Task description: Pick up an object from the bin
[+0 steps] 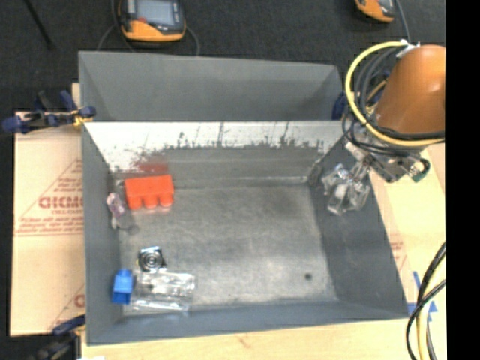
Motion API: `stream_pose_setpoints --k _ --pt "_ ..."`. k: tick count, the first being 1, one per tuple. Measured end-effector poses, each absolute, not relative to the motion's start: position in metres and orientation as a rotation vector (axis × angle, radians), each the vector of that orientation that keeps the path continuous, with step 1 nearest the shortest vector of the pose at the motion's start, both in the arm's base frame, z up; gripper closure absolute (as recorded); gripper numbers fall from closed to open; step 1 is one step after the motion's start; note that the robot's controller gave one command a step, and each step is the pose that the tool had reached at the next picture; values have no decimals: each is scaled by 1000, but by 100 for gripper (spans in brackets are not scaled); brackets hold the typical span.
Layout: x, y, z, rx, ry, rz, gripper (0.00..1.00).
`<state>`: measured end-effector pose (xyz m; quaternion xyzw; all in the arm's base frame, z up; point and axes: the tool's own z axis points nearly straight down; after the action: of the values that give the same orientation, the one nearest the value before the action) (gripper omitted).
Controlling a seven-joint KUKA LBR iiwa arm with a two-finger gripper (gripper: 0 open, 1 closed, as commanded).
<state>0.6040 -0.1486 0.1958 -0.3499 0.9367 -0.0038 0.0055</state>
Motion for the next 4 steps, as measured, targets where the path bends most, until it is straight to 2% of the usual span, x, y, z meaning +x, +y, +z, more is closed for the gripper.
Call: stream_pose_setpoints --k 1,2,4 --pt "638 -158 268 -1080 2937 -13 100" --pt "636 -156 263 -1081 2944 0 100" --pt "636 -156 263 -1081 2946 1 100"
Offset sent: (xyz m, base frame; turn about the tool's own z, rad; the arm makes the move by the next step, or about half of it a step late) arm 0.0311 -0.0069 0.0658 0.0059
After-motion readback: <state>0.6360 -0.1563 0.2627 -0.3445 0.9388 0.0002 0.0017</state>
